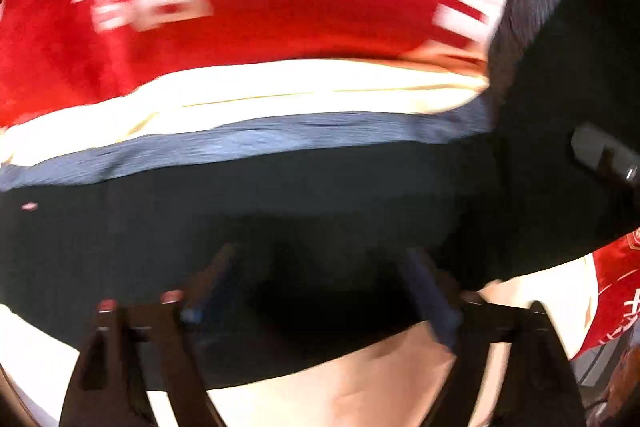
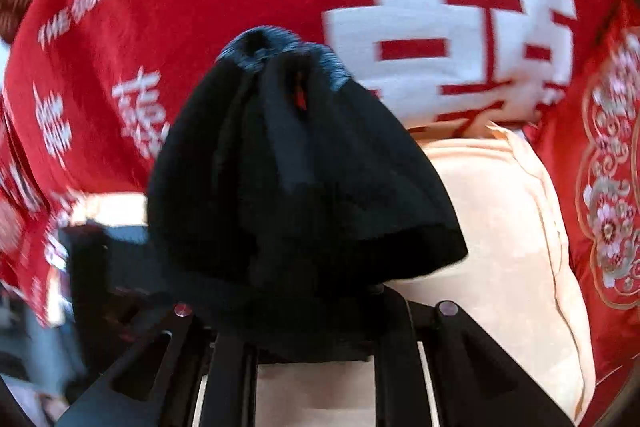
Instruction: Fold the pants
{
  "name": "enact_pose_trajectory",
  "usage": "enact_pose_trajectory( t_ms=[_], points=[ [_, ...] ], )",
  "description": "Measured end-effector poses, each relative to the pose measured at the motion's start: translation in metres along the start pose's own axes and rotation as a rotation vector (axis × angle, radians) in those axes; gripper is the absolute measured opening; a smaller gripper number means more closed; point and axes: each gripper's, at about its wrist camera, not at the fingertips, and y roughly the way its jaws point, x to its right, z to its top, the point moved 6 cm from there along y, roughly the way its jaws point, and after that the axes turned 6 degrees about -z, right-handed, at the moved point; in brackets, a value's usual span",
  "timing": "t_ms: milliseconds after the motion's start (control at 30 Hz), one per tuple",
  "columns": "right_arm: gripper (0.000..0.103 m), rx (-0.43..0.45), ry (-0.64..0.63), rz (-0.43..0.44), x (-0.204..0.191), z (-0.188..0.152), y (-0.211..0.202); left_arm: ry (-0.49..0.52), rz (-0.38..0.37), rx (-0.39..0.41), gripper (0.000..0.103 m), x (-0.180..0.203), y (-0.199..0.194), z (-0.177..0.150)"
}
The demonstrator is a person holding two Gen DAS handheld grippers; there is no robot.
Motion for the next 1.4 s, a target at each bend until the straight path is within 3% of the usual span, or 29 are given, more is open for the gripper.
enact_pose_trajectory(
  t_ms=[167,300,400,467,500,567,667,867,1000,1133,1300,1400],
  points=[
    [0.019,-0.053,-0.152,-0.099,-0.08,-0.03,0.032,-0.079,0.052,0.02,0.092,-0.087,-0.029,-0.008],
    [0.02,-0.114,-0.281,-0.227,-0.136,-0.069,0.076,-0.133,0.103,-0.003,0.092,-0.155,-0.038,-0.023],
    [0.029,-0.076,-0.405,-0.399,-0.159,-0.089,0.084,-0.143,0.119,-0.011,0.092,-0.183,-0.042,-0.028],
    [0.05,-0.061,-0.457,-0.409,-0.172,-0.097,0.077,-0.145,0.119,-0.009,0.092,-0.194,-0.044,-0.028],
    [0.053,-0.061,-0.471,-0.388,-0.177,-0.1,0.071,-0.147,0.116,-0.005,0.092,-0.198,-0.046,-0.024],
    [0.055,-0.049,-0.486,-0.316,-0.183,-0.106,0.051,-0.151,0.107,0.0,0.092,-0.198,-0.05,-0.016],
    [0.055,-0.032,-0.482,-0.275,-0.175,-0.11,0.023,-0.133,0.088,0.001,0.092,-0.184,-0.053,-0.003],
    [0.056,-0.11,-0.25,-0.18,-0.107,-0.114,-0.006,-0.041,-0.097,-0.047,0.092,-0.105,-0.049,0.006],
    [0.056,-0.156,-0.155,-0.193,-0.071,-0.124,-0.01,-0.017,-0.196,-0.102,0.092,-0.058,-0.029,0.005],
    [0.055,-0.198,-0.076,-0.176,-0.048,-0.133,-0.006,-0.013,-0.189,-0.158,0.09,-0.037,-0.017,-0.005],
    [0.05,-0.226,-0.024,-0.142,-0.032,-0.136,-0.003,-0.034,-0.204,-0.248,0.028,-0.029,0.005,-0.013],
    [0.047,-0.238,0.023,-0.104,-0.02,-0.131,-0.001,-0.058,-0.23,-0.262,0.021,-0.031,0.005,-0.015]
  ],
)
